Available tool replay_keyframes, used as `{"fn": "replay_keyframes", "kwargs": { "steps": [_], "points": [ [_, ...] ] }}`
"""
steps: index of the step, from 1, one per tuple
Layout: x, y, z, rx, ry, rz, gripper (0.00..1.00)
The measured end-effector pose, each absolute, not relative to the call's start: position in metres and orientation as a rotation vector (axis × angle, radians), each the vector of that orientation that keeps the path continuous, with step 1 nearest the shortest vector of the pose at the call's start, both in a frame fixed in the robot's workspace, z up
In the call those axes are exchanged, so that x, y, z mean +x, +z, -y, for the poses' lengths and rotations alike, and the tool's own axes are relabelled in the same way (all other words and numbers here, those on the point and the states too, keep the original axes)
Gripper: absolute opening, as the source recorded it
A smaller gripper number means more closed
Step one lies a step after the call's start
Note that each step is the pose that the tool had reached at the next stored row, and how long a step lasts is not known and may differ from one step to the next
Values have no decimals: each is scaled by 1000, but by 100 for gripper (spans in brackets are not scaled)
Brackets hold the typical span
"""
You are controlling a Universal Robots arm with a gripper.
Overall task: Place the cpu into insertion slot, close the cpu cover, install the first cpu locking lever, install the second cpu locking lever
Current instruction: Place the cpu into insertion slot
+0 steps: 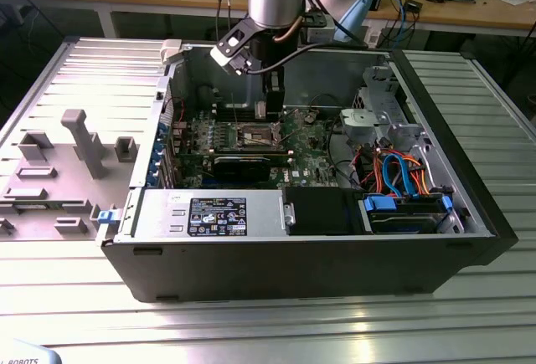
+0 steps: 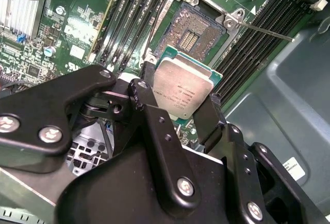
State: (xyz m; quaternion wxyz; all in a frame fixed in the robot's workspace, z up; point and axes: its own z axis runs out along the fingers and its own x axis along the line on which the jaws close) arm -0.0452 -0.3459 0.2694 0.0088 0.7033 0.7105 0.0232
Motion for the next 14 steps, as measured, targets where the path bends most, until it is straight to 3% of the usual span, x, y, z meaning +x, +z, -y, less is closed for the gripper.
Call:
{"fn": "replay_keyframes", "kwargs": {
  "steps": [14],
  "points": [
    [-49, 266, 346, 2188, 70, -2232, 55]
  ]
}}
